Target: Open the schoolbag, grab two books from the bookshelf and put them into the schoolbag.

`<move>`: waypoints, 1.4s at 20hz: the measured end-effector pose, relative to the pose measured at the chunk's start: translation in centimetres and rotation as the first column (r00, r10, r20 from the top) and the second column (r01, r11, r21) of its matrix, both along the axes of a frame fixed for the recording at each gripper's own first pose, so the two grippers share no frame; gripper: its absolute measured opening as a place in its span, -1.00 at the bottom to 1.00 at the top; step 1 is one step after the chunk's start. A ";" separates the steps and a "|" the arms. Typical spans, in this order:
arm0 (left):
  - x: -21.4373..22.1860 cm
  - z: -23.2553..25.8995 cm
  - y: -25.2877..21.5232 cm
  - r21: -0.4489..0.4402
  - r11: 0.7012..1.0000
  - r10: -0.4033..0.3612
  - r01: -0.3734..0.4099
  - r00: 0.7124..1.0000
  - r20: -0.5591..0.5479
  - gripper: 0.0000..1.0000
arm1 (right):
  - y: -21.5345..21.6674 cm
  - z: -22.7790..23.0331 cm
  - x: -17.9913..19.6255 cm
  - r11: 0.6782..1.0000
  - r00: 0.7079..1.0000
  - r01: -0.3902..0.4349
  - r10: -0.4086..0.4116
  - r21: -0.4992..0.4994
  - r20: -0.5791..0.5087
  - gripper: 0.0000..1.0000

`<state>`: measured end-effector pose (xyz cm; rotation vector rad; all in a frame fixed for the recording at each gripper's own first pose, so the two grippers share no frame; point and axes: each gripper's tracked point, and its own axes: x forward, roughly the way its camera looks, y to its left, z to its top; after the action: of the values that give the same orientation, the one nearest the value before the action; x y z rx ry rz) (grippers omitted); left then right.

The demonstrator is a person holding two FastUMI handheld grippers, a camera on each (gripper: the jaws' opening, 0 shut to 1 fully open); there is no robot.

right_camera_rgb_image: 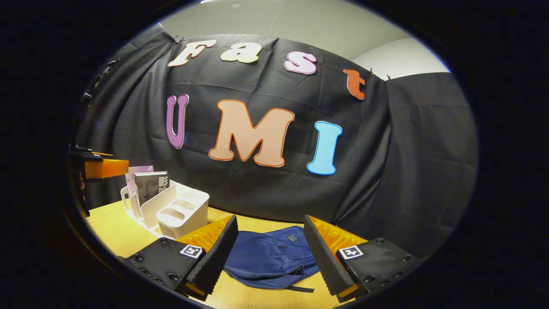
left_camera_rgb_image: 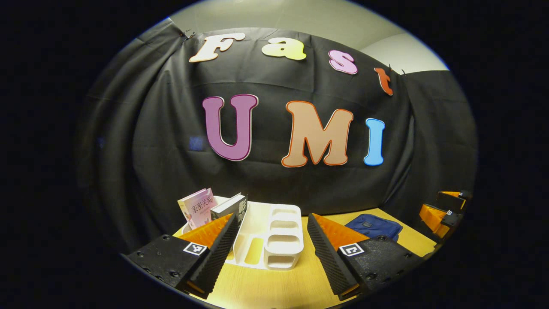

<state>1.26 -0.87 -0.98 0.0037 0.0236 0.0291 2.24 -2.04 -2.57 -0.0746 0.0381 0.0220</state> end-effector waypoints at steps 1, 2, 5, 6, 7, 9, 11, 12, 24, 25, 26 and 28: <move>-0.1 0.1 0.0 0.001 1.000 0.003 -0.003 1.000 -0.002 0.96 | -0.1 -0.4 0.1 1.000 1.000 -0.001 0.001 -0.008 -0.005 1.00; -0.1 -0.2 0.1 0.004 1.000 0.008 -0.008 1.000 -0.007 0.92 | -0.3 -0.8 0.2 1.000 1.000 0.000 0.000 -0.018 -0.009 0.96; -0.2 -0.3 0.5 0.016 1.000 0.024 -0.024 1.000 -0.012 0.92 | -0.7 -2.7 0.5 0.996 1.000 0.001 -0.003 -0.086 -0.019 0.98; -0.2 -0.5 0.5 0.018 0.999 0.027 -0.027 1.000 -0.016 0.92 | -0.8 -3.4 0.6 0.992 1.000 -0.001 -0.002 -0.124 -0.024 0.99; -0.2 -0.5 0.5 0.017 0.999 0.029 -0.029 0.999 -0.019 0.91 | -0.8 -4.2 0.6 0.986 1.000 -0.006 0.001 -0.165 -0.028 1.00; -0.4 -0.5 0.5 0.012 0.999 0.033 -0.033 0.999 -0.018 0.96 | 0.0 -5.6 0.4 0.975 0.998 -0.045 0.037 -0.219 -0.043 0.97; -0.4 -0.5 0.2 0.008 1.000 0.027 -0.027 0.999 -0.017 0.92 | 0.7 -7.2 0.3 0.956 0.995 -0.095 0.080 -0.276 -0.067 0.86; -0.5 -0.6 0.2 0.008 1.000 0.025 -0.025 1.000 -0.017 0.92 | 0.8 -8.1 0.2 0.943 0.992 -0.114 0.092 -0.314 -0.083 0.85; -0.8 -1.2 0.3 0.028 0.999 0.044 -0.042 0.998 -0.041 0.92 | -2.5 -17.1 2.5 0.735 0.974 -0.204 0.088 -0.647 -0.207 0.80; -0.8 -1.1 0.4 0.031 0.998 0.049 -0.048 0.998 -0.043 0.96 | -2.2 -17.9 2.6 0.705 0.971 -0.224 0.103 -0.673 -0.215 0.79; -0.8 -1.3 0.5 0.031 0.998 0.054 -0.052 0.997 -0.046 0.94 | -1.9 -18.7 2.6 0.679 0.966 -0.250 0.122 -0.690 -0.230 0.79; -0.8 -1.5 0.9 0.036 0.997 0.070 -0.068 0.996 -0.054 0.96 | -1.6 -20.4 2.5 0.636 0.954 -0.293 0.148 -0.714 -0.260 0.79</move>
<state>0.43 0.01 -2.51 0.0377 0.0784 0.0987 4.70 -3.68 -22.96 -0.9238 0.2200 0.2668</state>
